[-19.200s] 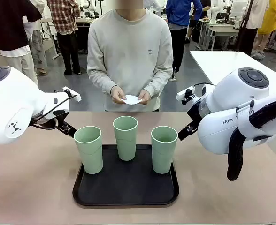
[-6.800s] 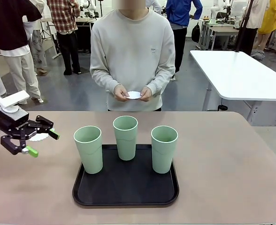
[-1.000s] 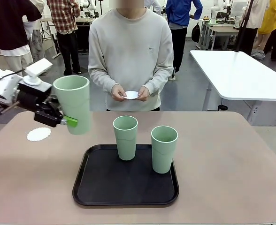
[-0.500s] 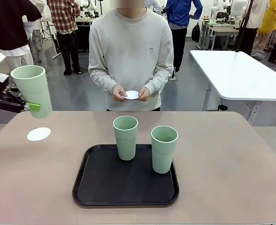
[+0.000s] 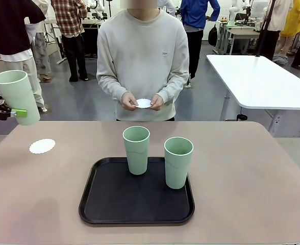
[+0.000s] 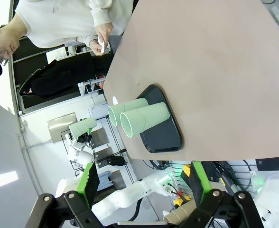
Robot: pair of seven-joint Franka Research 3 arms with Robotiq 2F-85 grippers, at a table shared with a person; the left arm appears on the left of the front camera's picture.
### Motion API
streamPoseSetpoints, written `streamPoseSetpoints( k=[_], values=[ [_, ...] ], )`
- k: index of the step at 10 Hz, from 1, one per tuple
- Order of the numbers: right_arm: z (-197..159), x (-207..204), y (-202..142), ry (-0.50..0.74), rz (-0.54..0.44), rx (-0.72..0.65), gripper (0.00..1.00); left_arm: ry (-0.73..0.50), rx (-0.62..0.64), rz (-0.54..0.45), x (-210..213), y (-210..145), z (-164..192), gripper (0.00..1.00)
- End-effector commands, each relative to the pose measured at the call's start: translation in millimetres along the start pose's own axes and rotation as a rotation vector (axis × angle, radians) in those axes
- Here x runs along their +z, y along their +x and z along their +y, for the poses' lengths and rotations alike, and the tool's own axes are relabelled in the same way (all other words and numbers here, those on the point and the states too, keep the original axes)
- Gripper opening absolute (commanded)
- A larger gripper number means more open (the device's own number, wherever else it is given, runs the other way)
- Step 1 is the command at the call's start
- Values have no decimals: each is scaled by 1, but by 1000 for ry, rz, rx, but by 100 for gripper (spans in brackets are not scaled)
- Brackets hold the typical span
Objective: Place coasters on the table and set cups on them.
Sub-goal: Pick up one Reusable plastic cup and place it on a coaster set by the human.
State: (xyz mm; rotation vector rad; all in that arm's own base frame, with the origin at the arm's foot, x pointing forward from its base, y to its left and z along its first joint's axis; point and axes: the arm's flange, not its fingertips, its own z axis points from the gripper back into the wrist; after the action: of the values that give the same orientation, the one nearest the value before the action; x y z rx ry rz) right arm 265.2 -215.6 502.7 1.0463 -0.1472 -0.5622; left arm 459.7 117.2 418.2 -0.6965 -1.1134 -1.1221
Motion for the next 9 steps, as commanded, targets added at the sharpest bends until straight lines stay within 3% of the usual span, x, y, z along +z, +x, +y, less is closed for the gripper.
streamPoseSetpoints(
  k=[1, 9],
  values=[
    [-1, 0, -1, 17, 3, 5, 100, 34, 14, -41, 15, -3, 13, 83],
    [-1, 0, -1, 17, 3, 5, 100, 35, 18, -11, 15, -7, 7, 83]
  ],
)
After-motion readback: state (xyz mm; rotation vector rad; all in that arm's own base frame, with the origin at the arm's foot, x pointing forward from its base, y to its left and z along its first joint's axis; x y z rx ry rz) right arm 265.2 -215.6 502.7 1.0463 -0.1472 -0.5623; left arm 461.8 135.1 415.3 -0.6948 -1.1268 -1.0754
